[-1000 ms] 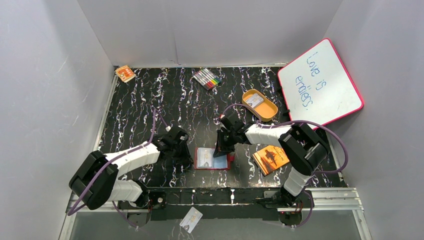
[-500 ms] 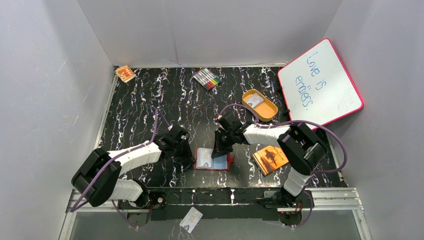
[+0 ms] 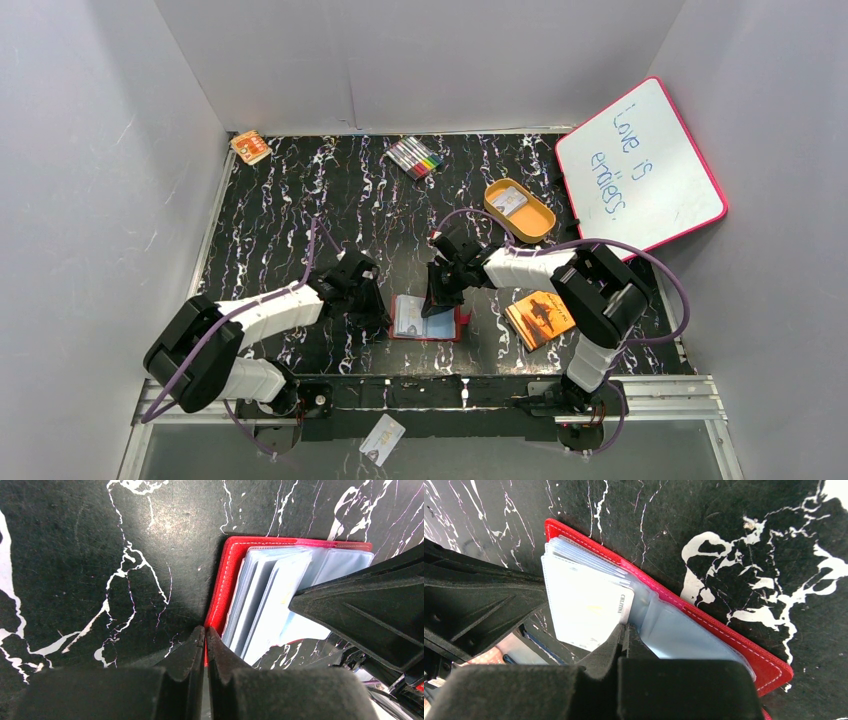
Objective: Put the credit cards into the card holder
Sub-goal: Insert the credit card into the card holder.
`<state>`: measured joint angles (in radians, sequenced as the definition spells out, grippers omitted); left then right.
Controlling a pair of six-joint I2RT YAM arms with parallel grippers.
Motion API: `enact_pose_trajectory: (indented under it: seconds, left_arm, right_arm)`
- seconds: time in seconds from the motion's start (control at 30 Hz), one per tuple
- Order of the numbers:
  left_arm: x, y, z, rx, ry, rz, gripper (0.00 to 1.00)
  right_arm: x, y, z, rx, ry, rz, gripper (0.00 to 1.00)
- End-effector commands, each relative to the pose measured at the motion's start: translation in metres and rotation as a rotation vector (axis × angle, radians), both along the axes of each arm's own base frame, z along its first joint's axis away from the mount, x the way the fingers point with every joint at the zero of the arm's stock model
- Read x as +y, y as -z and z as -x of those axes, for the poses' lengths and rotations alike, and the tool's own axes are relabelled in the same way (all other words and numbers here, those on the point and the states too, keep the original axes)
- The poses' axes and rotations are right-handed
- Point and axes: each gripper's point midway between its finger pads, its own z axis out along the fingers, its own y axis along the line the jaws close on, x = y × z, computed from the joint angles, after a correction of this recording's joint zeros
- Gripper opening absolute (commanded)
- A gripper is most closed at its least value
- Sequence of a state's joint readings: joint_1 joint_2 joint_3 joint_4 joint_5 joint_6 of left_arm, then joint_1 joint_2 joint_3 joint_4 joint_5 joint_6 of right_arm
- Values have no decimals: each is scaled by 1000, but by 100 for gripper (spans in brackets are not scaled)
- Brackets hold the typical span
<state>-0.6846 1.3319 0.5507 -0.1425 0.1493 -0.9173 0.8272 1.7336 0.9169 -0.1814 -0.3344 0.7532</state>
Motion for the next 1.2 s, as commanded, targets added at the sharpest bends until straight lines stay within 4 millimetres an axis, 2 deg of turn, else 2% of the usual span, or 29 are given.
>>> enact_pose_trajectory:
  seconds: [0.0, 0.23, 0.47, 0.73, 0.83, 0.97, 1.07, 1.17]
  left_arm:
    - [14, 7, 8, 10, -11, -60, 4]
    - [18, 5, 7, -4, -23, -70, 4]
    - [19, 5, 8, -5, -31, -66, 4]
    - [19, 5, 8, -4, -32, -67, 4]
    - [21, 2, 6, -16, -38, -77, 4]
    - [24, -7, 1, -46, -50, -89, 6]
    - [27, -17, -1, -75, -59, -92, 10]
    - [33, -25, -6, -114, -79, -105, 17]
  right_arm:
    - [10, -18, -5, -50, -13, -39, 0]
    - [8, -21, -7, -63, -11, -26, 2]
    - [3, -19, -8, -71, 0, -3, 11]
    - [0, -22, -10, -99, 5, 8, 16]
    - [-4, -34, -15, -144, 10, 15, 20]
    - [-16, -60, -24, -247, 22, 30, 29]
    - [-34, -75, -31, -330, 54, 66, 42]
    - [-59, -82, -32, -365, 103, 104, 51]
